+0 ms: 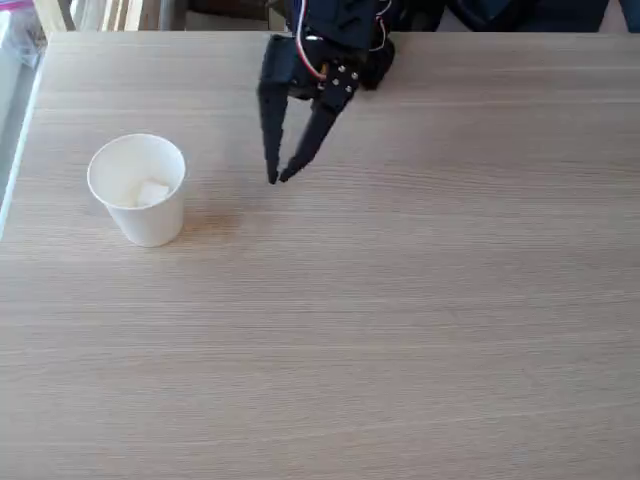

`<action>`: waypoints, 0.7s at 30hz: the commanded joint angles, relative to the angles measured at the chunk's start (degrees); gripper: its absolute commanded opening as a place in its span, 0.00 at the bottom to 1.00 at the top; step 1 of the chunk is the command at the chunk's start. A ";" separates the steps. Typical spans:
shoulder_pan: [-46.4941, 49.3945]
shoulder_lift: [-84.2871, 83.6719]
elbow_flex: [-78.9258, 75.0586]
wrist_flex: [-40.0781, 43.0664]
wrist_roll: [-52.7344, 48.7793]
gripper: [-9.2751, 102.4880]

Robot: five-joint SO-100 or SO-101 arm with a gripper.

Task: Grasp a block and put it in the bin.

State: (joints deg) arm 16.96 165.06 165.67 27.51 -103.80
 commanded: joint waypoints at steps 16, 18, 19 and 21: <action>-15.12 23.91 9.05 41.22 1.93 0.09; -15.12 24.26 10.72 41.66 2.37 0.09; -15.03 24.35 11.78 41.22 2.72 0.09; -15.03 23.99 12.22 41.66 4.13 0.09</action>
State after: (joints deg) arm 2.02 189.14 177.10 68.29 -101.16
